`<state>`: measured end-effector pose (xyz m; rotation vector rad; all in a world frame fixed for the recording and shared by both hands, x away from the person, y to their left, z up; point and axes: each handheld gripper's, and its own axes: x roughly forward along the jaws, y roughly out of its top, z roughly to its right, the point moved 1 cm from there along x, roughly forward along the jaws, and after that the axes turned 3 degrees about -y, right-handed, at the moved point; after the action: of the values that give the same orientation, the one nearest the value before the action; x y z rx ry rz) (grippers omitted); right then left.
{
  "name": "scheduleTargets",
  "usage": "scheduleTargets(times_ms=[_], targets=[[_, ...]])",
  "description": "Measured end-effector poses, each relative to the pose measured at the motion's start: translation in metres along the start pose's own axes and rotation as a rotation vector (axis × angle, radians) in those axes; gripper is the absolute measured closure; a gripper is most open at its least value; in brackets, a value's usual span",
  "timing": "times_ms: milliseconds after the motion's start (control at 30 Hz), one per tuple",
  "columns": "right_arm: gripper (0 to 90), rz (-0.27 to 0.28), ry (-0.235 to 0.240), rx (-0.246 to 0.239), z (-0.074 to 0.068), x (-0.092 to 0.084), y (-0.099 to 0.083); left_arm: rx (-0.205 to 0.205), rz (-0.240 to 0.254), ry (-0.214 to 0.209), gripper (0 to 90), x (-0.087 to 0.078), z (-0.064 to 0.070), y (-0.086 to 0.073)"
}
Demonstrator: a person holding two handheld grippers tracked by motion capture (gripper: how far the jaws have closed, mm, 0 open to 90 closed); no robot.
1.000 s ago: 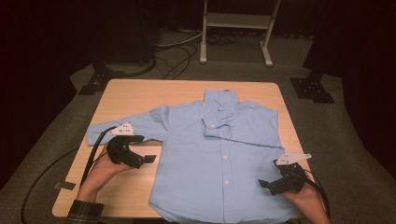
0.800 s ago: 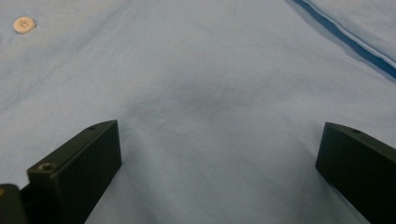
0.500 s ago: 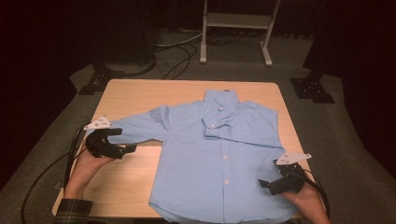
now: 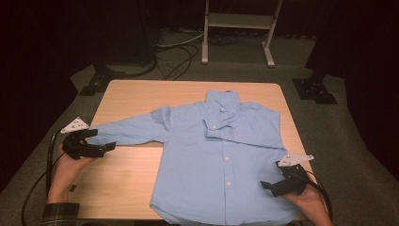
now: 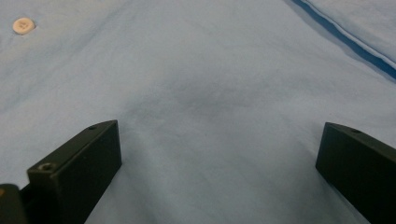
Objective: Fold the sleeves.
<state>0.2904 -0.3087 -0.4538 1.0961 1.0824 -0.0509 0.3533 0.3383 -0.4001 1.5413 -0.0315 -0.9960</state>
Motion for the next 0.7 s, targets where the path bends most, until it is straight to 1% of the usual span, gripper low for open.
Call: scheduleTargets(times_ms=[200, 300, 467, 700], targets=[[0.0, 0.000, 0.000, -0.001, 0.000, 0.000, 0.000, -0.017, -0.021, 0.037, 0.0, -0.003, -0.016, -0.011], [0.0, 0.000, 0.000, -0.001, 0.000, 0.000, 0.000, -0.033, -0.022, 0.050, 0.0, -0.002, -0.024, -0.016], [0.0, 0.001, 0.001, -0.001, 0.000, 0.000, 0.000, -0.045, -0.060, 0.082, 0.0, 0.001, -0.034, -0.024], [0.0, 0.001, 0.000, -0.001, 0.000, 0.000, 0.000, -0.074, -0.093, 0.084, 0.0, 0.004, -0.046, -0.031]])
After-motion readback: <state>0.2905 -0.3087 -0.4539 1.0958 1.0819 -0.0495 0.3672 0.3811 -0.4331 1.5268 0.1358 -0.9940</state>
